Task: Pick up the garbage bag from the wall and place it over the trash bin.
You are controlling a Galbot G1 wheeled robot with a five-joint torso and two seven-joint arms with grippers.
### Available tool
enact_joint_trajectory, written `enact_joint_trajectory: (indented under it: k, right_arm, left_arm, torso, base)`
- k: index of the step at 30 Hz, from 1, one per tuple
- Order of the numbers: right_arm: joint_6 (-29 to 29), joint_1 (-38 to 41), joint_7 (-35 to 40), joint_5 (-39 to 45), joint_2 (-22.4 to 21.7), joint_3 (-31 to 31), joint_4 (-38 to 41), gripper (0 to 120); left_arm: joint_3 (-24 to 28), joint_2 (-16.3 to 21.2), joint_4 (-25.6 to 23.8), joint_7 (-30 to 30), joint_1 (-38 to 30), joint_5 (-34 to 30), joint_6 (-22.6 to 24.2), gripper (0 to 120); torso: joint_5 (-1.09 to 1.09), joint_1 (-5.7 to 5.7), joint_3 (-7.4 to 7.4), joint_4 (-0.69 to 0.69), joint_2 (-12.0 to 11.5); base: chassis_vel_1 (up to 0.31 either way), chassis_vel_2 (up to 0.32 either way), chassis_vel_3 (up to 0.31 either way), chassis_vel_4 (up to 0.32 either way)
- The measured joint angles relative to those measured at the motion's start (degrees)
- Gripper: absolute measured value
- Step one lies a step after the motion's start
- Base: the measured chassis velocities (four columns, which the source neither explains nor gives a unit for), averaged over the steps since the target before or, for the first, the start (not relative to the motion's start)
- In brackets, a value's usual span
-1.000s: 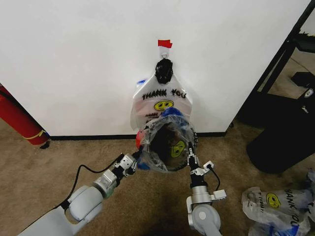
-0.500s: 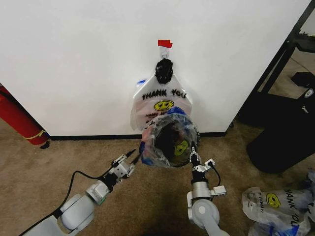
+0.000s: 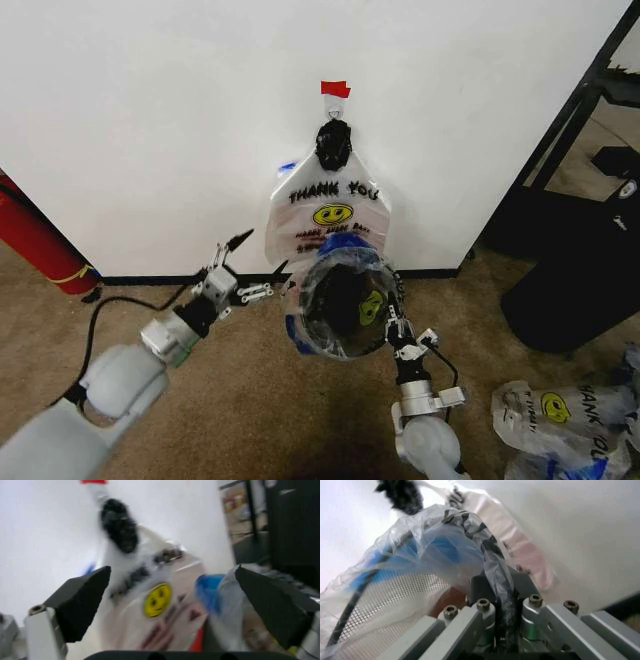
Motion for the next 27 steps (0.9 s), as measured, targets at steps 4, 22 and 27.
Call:
enact_joint_trajectory:
  k: [4,22,27]
  right_arm:
    - [1.50,0.23,-2.28,-3.43,-0.82,0.49,-0.65,1]
    - [7.20,0.30,-6.53,-17.87,0.09,0.07,0.09,1]
    - [7.52,0.28,-6.56,-19.18,0.28,0.08,0.22,1]
  left_arm:
    - [1.85,1.78,0.69,4.90,-4.14,-4.18,2.81,100]
    - [4.33,2.55,3.25,3.70,-9.03,-10.96,20.84,95]
    - [3.95,3.03,5.01,6.11,-9.23,-8.31,21.95,97]
  torso:
    - [0.01,0.00,0.00,0.00,0.00]
    - [0.00,0.00,0.00,0.01,0.00]
    - [0.00,0.00,0.00,0.01,0.00]
  base:
    - [0.000,0.000,0.000,0.000]
    - [0.000,0.000,0.000,0.000]
    - [0.000,0.000,0.000,0.000]
